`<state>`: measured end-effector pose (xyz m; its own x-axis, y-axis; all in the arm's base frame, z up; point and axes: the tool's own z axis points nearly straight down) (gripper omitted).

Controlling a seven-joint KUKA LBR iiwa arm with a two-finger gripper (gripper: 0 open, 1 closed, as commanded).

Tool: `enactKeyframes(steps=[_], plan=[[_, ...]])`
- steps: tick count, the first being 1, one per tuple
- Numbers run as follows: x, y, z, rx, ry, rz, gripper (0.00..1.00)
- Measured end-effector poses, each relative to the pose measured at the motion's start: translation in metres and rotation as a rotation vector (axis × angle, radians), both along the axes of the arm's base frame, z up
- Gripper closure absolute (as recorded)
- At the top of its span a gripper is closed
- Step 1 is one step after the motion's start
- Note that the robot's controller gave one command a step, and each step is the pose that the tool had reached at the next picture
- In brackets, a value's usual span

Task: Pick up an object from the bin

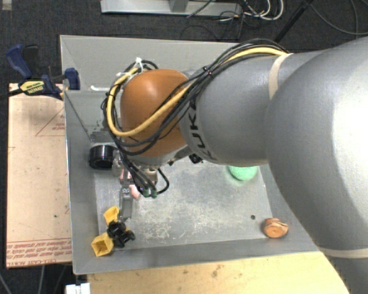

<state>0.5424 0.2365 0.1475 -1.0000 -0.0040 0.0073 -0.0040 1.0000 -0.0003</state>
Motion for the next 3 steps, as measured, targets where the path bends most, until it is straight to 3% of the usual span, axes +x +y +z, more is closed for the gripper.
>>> enactKeyframes(steps=[1,2,3], plan=[[0.002,-0.001,0.005,0.002,-0.007,-0.003,0.00],[-0.040,-0.014,-0.049,0.005,-0.011,-0.056,0.00],[-0.051,-0.019,-0.076,0.004,-0.013,0.158,1.00]])
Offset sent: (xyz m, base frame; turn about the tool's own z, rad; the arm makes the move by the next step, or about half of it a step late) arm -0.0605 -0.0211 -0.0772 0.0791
